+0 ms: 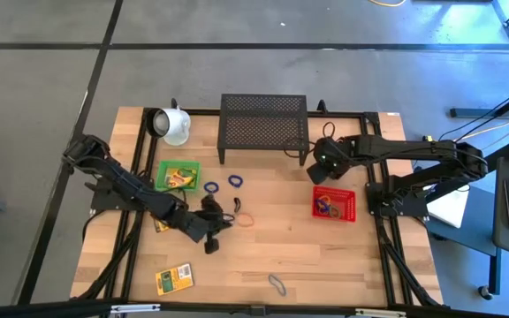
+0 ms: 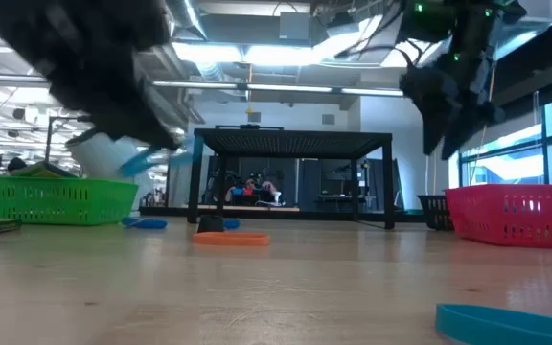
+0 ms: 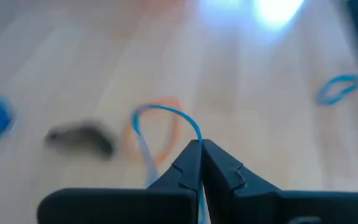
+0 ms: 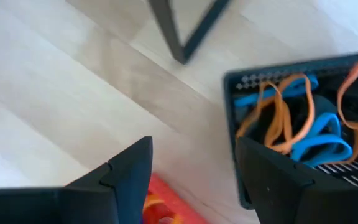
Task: Pick & Place Office Desk Supplies
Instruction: Put the blue rubber band into the black bin
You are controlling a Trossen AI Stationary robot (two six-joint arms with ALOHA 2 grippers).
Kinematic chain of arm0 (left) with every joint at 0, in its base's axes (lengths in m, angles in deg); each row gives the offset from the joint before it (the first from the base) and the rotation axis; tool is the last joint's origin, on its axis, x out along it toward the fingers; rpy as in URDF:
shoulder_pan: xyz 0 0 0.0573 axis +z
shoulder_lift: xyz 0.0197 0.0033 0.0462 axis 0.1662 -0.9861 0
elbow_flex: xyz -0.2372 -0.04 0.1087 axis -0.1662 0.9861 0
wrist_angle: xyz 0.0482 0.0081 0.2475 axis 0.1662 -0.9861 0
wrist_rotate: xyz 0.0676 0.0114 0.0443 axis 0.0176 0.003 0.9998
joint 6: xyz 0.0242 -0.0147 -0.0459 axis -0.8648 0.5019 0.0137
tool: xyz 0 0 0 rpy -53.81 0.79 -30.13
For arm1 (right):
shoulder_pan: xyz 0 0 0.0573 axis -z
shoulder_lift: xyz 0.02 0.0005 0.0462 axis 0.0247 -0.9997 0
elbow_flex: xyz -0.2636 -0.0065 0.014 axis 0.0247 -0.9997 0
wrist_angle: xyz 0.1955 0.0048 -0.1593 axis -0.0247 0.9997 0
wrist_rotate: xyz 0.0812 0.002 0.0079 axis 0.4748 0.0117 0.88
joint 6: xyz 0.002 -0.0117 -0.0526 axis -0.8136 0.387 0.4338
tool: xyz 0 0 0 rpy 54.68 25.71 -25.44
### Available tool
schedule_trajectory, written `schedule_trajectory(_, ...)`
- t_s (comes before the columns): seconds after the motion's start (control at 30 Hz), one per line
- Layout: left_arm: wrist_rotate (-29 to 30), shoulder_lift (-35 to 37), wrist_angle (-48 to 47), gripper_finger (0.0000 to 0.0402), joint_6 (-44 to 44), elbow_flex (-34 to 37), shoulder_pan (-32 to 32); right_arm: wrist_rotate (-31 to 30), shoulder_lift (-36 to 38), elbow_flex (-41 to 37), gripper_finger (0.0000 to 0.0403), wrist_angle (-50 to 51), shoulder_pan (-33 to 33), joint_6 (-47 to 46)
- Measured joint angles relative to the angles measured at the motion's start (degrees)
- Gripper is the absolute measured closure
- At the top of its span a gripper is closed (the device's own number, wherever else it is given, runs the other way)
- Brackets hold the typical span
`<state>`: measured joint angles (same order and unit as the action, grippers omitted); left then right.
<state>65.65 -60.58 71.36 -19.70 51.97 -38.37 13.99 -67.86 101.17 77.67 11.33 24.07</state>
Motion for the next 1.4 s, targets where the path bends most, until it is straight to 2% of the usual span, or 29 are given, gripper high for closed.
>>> schedule_trajectory(0.17,0.0,0.1,15.6,0.0397,-12.2,0.0,-1.1,0.0,0.0,4.8,0.0171,-0.5,-2.8,0.0)
schedule_trajectory(0.27,0.1,0.1,24.3,0.0398,-19.8,0.0,-1.7,-1.6,0.0,6.9,0.0171,-4.0,-6.3,0.4)
schedule_trajectory(0.47,0.1,0.2,37.8,0.0398,-32.4,-0.1,-2.8,-12.9,-0.8,7.1,0.0171,-23.1,-15.3,7.1)
schedule_trajectory(0.63,0.1,0.2,42.7,0.0399,-38.5,-0.2,-3.1,-17.0,-4.1,7.1,0.0171,-40.8,-21.6,19.1)
schedule_trajectory(0.77,0.1,0.2,44.6,0.0398,-39.2,-0.2,-2.9,-14.0,-8.6,7.1,0.0171,-53.9,-25.0,32.0)
schedule_trajectory(0.9,-0.7,0.2,45.8,0.0397,-38.8,-0.2,-2.9,-5.4,-13.9,7.1,0.0171,-62.0,-27.5,44.4)
schedule_trajectory(1.0,-4.0,0.2,46.8,0.0399,-38.3,-0.2,-2.9,-1.6,-18.0,7.1,0.0171,-65.4,-29.0,50.6)
schedule_trajectory(1.17,-11.7,0.2,47.6,0.0397,-36.3,-0.2,-2.9,-1.0,-23.4,7.1,0.0171,-70.6,-29.9,61.1)
schedule_trajectory(1.33,-14.2,0.2,47.7,0.0399,-36.5,-0.2,-2.9,-0.4,-24.5,7.1,0.0171,-78.3,-29.9,64.4)
schedule_trajectory(1.4,-14.3,0.3,47.7,0.0398,-37.3,-0.2,-2.8,2.3,-24.5,7.1,0.0171,-79.8,-29.9,62.4)
